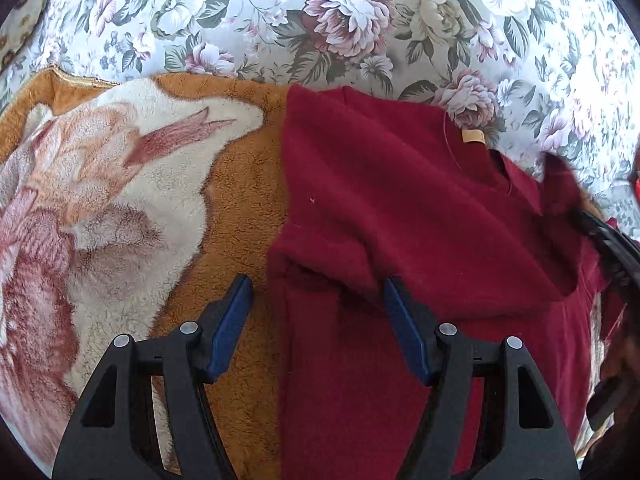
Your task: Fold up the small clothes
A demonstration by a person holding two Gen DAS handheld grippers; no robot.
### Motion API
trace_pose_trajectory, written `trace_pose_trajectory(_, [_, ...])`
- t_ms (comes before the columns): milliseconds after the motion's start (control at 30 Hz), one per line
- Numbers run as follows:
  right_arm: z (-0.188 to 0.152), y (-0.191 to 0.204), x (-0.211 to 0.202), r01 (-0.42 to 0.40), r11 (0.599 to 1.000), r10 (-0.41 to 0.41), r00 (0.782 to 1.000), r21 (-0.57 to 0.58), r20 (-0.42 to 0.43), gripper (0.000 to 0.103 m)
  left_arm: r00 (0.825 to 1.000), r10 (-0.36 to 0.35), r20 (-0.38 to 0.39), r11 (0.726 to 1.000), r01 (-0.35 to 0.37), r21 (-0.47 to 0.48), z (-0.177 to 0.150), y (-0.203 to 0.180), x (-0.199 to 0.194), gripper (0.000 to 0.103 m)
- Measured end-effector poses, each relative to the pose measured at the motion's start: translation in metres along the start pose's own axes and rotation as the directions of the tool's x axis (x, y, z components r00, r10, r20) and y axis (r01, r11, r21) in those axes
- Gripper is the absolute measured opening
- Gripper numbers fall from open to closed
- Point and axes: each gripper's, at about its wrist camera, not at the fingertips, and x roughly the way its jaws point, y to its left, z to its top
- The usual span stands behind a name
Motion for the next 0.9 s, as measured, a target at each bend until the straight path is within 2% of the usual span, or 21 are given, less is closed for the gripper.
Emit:
trace_pose_trajectory(100, [-0.021, -0.063, -0.02, -0.001, 0.966, -0.007, 1.0, 0.26, 0.027, 0.007, 1.0, 0.019, -0.012, 1.0, -0.019, 0.015, 0.001, -0.001, -0.002, 0.068])
trace_pose_trajectory(167, [-0.044, -0.089, -0.019, -0.008, 0.93, 0.026, 0.999, 0.366, -0.045, 0.011, 0.999, 0.024, -0.025, 1.0, -0.023, 0.013, 0.002, -0.001, -0.002, 0.068])
trace_pose_trajectory(233, [-0.067, -0.098, -0.015, 0.063, 0.926, 0.0, 0.986, 0.373, -0.164, 0.016, 0.999, 0.027, -0.033, 1.0, -0.026, 0.012, 0.003, 0.001, -0.002, 0.068])
trace_pose_trajectory(267, [-0.075, -0.101, -0.019, 0.068, 0.927, -0.003, 0.985, 0.368, -0.175, 0.016, 0.999, 0.029, -0.034, 1.0, -0.029, 0.012, 0.004, 0.001, -0.003, 0.068])
trace_pose_trajectory(333, [-0.085, -0.107, -0.035, 0.066, 0.919, -0.008, 0.989, 0.389, -0.149, 0.017, 0.999, 0.041, -0.017, 0.999, -0.04, 0.016, 0.004, 0.001, -0.007, 0.068])
trace_pose_trajectory(433, [-0.081, -0.11, -0.058, 0.045, 0.908, -0.02, 0.998, 0.416, -0.064, 0.021, 0.998, 0.037, 0.05, 0.999, -0.038, 0.003, 0.003, 0.005, -0.021, 0.068])
trace_pose_trajectory(533, [-0.069, -0.097, -0.063, -0.006, 0.929, -0.002, 1.0, 0.371, 0.021, 0.022, 0.997, 0.035, 0.076, 0.999, -0.036, 0.012, 0.004, 0.005, -0.024, 0.068])
trace_pose_trajectory(633, [-0.065, -0.078, -0.043, -0.011, 0.957, 0.007, 1.0, 0.291, 0.012, 0.022, 0.998, 0.056, 0.042, 0.998, -0.057, 0.03, 0.003, 0.004, -0.012, 0.068])
trace_pose_trajectory(667, [-0.066, -0.077, -0.03, 0.001, 0.957, 0.005, 1.0, 0.289, -0.019, 0.022, 0.998, 0.058, 0.025, 0.998, -0.059, 0.034, 0.003, 0.002, -0.007, 0.068])
trace_pose_trajectory(733, [-0.074, -0.083, -0.006, 0.048, 0.95, -0.004, 0.99, 0.309, -0.141, 0.022, 0.998, 0.055, -0.003, 0.998, -0.055, 0.039, 0.002, 0.0, -0.002, 0.068])
trace_pose_trajectory(767, [-0.079, -0.087, -0.002, 0.026, 0.942, 0.026, 0.988, 0.334, -0.152, 0.022, 0.999, 0.053, -0.003, 0.998, -0.053, 0.041, 0.002, -0.001, -0.001, 0.068])
trace_pose_trajectory(800, [-0.079, -0.091, -0.007, -0.001, 0.934, 0.045, 0.992, 0.358, -0.115, 0.022, 0.998, 0.056, 0.006, 0.997, -0.056, 0.048, 0.002, -0.002, -0.004, 0.068])
trace_pose_trajectory(900, [-0.078, -0.11, -0.039, -0.025, 0.902, 0.068, 0.994, 0.432, -0.083, 0.022, 0.998, 0.049, 0.043, 0.997, -0.051, 0.05, 0.001, -0.004, -0.011, 0.068])
